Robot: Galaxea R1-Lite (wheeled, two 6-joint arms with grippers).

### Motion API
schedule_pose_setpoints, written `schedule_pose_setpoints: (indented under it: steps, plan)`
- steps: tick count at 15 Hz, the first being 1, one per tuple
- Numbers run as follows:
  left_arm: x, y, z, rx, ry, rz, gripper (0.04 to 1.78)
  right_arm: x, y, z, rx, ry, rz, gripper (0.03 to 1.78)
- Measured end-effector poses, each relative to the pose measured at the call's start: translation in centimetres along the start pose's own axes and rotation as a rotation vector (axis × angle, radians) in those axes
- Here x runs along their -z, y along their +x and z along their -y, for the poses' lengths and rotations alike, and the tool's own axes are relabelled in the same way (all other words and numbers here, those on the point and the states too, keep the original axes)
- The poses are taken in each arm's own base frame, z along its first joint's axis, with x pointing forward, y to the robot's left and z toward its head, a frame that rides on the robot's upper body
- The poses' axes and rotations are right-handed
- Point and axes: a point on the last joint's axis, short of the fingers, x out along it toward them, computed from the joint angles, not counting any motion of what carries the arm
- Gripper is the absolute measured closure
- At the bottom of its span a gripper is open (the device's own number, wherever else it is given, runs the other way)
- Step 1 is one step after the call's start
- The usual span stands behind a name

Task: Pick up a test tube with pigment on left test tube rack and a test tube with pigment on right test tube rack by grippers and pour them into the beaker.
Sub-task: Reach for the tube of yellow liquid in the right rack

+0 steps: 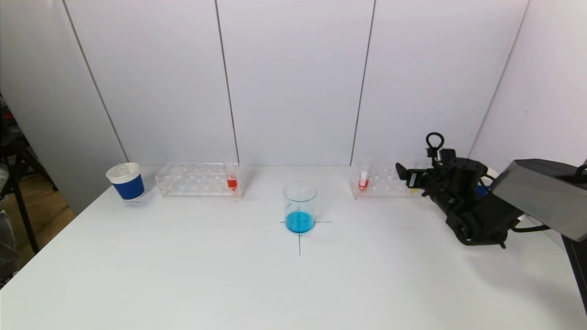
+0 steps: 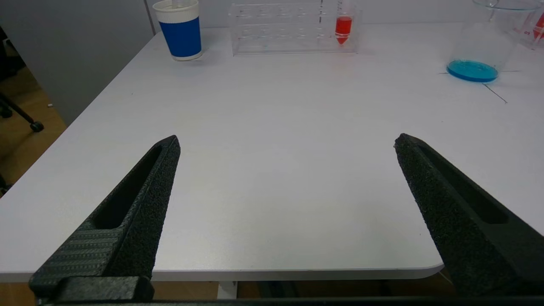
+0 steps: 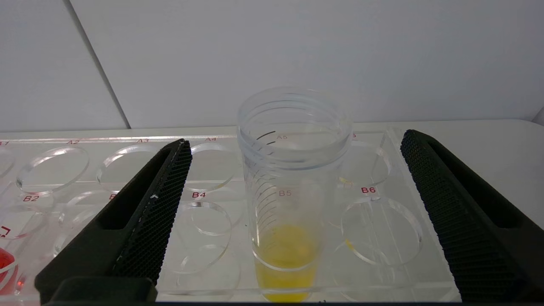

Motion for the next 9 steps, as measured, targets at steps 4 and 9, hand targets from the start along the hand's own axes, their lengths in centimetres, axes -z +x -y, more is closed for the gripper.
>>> schedule_pose_setpoints:
  steps: [4,9]
  plan:
    - [0.00,0.00,0.00,0.000,0.000,0.000,0.06,0.02,-0.01,0.00,0.000,-0.003,-0.001,0.20]
    - [0.00,0.00,0.00,0.000,0.000,0.000,0.06,0.18,-0.07,-0.38,-0.010,-0.005,-0.006,0.98]
